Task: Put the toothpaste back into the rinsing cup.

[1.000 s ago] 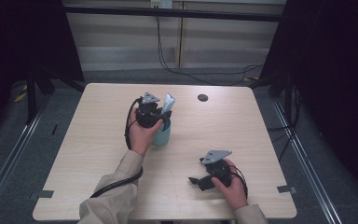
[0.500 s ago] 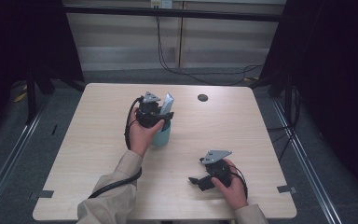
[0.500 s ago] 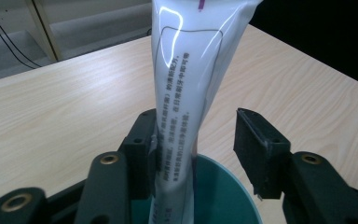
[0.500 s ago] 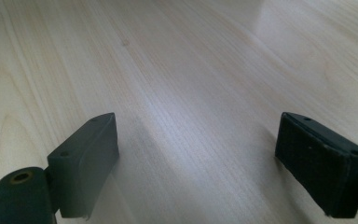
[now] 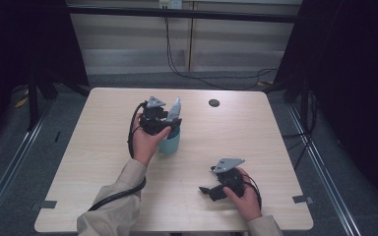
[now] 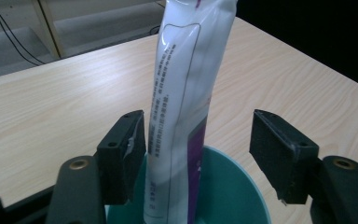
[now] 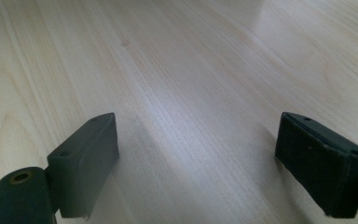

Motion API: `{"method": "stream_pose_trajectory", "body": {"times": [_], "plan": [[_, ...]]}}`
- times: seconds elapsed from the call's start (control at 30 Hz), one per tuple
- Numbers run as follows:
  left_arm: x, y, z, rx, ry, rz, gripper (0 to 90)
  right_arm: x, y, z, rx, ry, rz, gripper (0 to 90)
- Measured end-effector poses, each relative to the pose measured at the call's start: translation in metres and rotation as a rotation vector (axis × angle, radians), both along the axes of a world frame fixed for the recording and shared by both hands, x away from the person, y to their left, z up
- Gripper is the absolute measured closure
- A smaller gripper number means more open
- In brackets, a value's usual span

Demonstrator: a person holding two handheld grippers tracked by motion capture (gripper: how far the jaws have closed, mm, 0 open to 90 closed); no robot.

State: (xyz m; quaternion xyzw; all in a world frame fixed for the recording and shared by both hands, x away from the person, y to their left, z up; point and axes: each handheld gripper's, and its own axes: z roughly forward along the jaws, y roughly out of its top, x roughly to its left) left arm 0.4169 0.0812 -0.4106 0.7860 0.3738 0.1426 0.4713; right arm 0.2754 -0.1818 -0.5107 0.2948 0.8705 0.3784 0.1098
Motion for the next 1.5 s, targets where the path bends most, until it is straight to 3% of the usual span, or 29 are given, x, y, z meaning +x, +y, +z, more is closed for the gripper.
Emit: {"method": "stream_pose_trajectory", "body": {"times": [0.5,0.97,1.5], "plan": [[-0.003,0.012,0.004,0.001,0.009,0.007,25.5,0.0,0.0,0.0,0.001,0.002,0.001,12.4],[-0.008,0.03,0.006,-0.006,0.033,0.005,21.9,0.0,0.0,0.0,0.001,0.003,0.001,12.4],[-0.016,0.06,0.01,-0.047,0.04,0.019,17.1,0.0,0.0,0.0,0.003,0.005,-0.002,12.4]]}}
